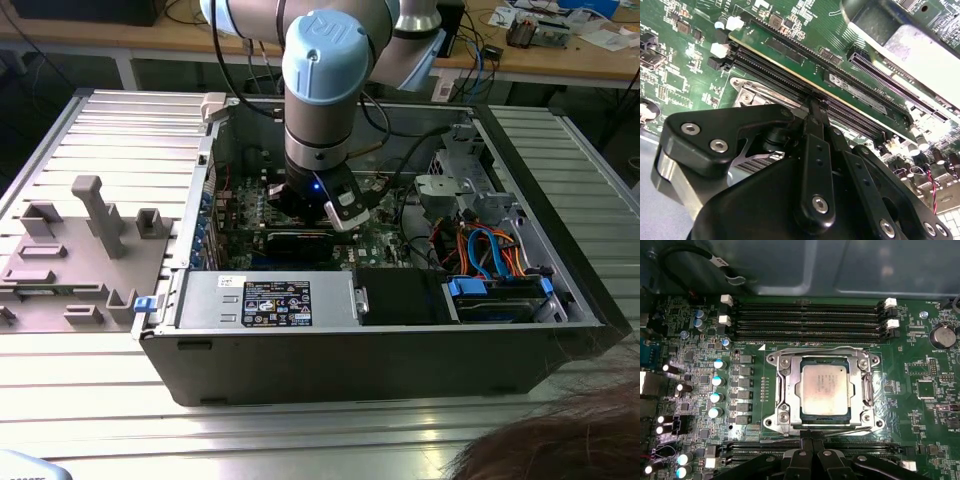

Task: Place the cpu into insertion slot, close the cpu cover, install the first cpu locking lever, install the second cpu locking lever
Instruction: 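Install the second cpu locking lever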

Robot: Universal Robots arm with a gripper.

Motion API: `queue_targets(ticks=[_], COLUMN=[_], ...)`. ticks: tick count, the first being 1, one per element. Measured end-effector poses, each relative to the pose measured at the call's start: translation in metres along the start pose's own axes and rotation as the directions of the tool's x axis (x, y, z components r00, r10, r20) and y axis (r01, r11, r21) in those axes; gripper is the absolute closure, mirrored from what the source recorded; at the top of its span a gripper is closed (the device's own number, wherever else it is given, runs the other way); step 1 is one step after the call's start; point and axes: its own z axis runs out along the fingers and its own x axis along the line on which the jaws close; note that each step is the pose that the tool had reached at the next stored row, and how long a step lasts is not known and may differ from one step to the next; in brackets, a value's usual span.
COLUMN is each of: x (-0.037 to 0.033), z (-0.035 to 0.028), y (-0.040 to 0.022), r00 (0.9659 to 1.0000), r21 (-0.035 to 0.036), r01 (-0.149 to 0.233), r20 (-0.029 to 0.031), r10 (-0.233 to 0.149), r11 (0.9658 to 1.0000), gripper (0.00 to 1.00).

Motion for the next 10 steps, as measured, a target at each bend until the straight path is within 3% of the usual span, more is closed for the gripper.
queue_targets(ticks=[10], x=[0.0019], z=[0.0038], y=[-0.0008], r00=[1.0000], r21=[0.0000], r01=[0.000], r20=[-0.0001], r10=[0.000], r11=[1.0000], gripper=[0.89])
